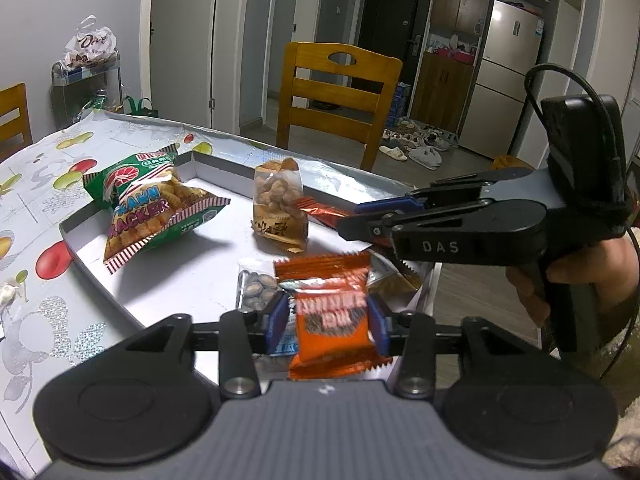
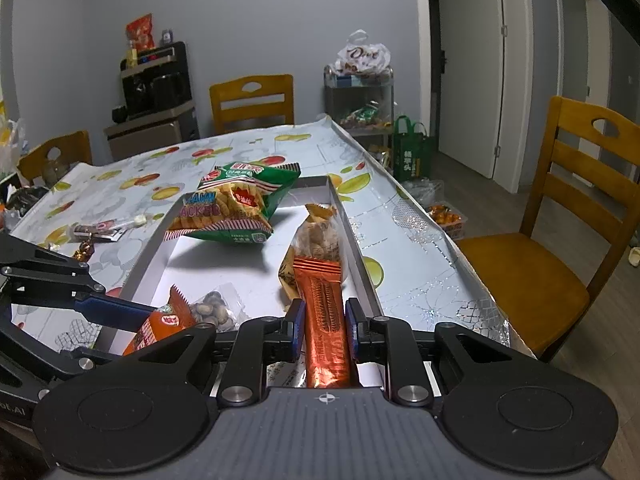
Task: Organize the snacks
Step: 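Open the left tool to drop the orange packet while the right tool releases the stick bar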
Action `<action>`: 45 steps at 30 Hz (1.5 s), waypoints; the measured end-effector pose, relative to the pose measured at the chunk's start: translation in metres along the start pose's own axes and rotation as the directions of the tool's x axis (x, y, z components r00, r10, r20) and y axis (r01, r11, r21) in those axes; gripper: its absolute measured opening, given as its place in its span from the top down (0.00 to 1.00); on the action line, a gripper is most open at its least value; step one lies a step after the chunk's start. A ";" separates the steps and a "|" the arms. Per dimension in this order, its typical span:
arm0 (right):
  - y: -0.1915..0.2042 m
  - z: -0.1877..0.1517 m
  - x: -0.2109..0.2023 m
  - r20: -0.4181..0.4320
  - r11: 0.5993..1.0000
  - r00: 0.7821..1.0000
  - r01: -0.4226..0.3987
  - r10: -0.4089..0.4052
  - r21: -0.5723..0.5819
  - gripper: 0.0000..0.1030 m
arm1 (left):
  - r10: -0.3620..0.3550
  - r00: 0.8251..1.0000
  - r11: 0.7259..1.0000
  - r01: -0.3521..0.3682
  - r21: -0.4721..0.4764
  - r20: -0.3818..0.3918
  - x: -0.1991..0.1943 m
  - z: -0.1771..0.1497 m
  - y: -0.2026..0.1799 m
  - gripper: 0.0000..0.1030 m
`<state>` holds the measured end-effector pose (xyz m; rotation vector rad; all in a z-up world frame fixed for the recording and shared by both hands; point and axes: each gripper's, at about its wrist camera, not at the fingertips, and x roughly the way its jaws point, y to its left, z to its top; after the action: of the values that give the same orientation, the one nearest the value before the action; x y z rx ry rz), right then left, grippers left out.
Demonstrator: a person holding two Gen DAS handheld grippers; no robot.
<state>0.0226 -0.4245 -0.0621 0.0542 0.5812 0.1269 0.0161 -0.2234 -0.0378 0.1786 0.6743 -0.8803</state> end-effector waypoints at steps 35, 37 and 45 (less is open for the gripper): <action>0.006 0.010 -0.023 0.087 0.997 0.995 -0.058 0.054 0.042 0.01 | 0.236 0.966 0.972 -0.237 -0.009 0.104 -0.054 0.013 0.051 0.08; 0.010 0.012 -0.024 0.087 0.998 0.995 -0.058 0.054 0.037 0.01 | 0.262 0.959 0.965 -0.261 -0.025 0.106 -0.059 0.015 0.062 0.08; 0.033 0.019 -0.026 0.082 0.998 0.995 -0.061 0.060 0.017 0.00 | 0.334 0.936 0.943 -0.329 -0.059 0.116 -0.073 0.014 0.097 0.08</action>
<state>0.0078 -0.3960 -0.0293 0.0954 0.5000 0.1772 0.0641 -0.1198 0.0056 0.1945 0.5247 -0.5480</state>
